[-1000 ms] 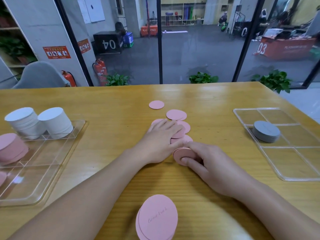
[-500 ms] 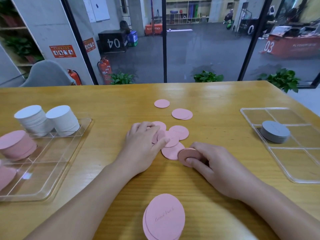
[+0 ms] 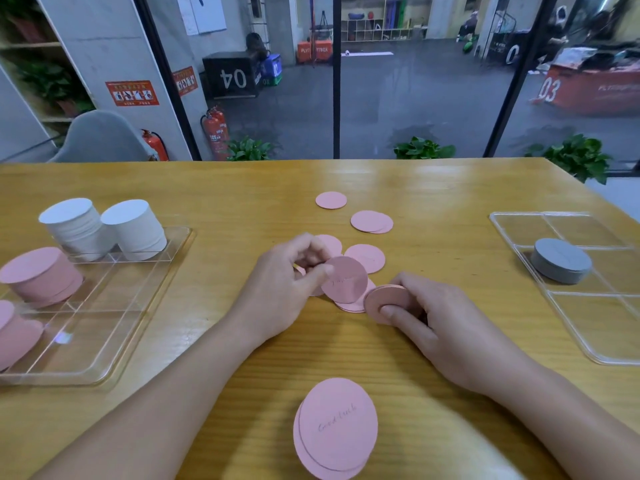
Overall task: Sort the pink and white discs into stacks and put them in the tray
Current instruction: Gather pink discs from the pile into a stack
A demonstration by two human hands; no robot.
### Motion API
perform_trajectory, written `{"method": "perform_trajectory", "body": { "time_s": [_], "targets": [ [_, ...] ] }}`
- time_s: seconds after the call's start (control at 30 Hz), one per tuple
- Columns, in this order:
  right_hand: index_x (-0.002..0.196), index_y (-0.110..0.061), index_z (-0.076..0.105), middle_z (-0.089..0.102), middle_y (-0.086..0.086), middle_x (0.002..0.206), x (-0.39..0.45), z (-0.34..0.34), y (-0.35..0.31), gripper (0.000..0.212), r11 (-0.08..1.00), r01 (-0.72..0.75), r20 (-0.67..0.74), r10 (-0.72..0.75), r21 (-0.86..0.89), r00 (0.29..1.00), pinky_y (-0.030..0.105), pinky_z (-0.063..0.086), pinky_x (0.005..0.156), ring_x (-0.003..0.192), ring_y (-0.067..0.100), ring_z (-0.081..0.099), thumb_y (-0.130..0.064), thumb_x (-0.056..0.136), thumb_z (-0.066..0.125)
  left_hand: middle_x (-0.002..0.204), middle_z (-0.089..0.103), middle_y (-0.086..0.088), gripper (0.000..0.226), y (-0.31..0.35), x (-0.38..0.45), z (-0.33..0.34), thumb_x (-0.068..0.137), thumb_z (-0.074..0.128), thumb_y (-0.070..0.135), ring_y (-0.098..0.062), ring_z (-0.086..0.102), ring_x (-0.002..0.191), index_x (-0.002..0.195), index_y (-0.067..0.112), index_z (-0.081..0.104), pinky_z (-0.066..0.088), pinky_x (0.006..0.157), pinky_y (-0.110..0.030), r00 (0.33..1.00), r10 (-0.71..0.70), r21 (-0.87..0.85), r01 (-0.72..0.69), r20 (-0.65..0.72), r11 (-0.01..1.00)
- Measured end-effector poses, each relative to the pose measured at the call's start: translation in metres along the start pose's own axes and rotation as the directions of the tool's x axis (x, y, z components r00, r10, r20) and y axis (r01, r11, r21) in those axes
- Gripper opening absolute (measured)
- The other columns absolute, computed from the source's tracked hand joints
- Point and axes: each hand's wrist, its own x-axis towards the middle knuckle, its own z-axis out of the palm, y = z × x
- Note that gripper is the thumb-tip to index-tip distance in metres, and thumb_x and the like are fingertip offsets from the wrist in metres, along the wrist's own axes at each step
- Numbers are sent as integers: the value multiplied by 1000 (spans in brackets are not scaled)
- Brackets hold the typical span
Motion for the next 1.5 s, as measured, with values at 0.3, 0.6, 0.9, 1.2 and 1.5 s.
{"method": "perform_trajectory", "body": {
  "time_s": [0.3,0.6,0.9,1.2,1.5],
  "targets": [
    [115,-38,52,64,-22,94,-3,2,-8,14,999,32,32,-32,-1,999,23,45,72,89,7,60,-37,107,62,96,80,4,22,14,-16,14,108,64,-1,-22,74,86,109,12,81,60,83,-32,952,104,-165,-58,288,985],
    [105,-27,54,61,-17,91,-3,1,-8,15,997,68,65,-65,-44,996,36,50,74,85,12,58,-40,107,60,113,57,17,38,-14,-1,18,101,74,52,-5,55,114,135,37,72,50,95,-22,981,46,405,-120,188,906],
    [104,-29,54,61,-18,91,-3,0,-7,12,999,44,68,-43,-21,997,34,48,72,84,12,58,-39,107,61,126,47,19,46,-5,-4,24,93,83,53,-4,51,125,131,35,64,55,104,-31,983,3,379,-74,186,922],
    [103,-28,53,61,-15,89,-3,0,-5,14,999,30,71,-28,-26,997,37,49,72,83,14,58,-38,107,61,90,77,-5,10,-4,-1,-4,106,73,14,-19,71,71,103,21,78,58,71,-32,996,-86,-48,85,-25,995],
    [104,-28,55,63,-15,90,-3,-1,-6,12,1000,13,78,-12,-17,997,33,49,72,84,14,59,-38,107,61,99,82,-3,14,2,-3,-11,93,86,9,-17,75,87,105,17,82,61,79,-31,986,-164,-163,163,8,973]
  ]
}}
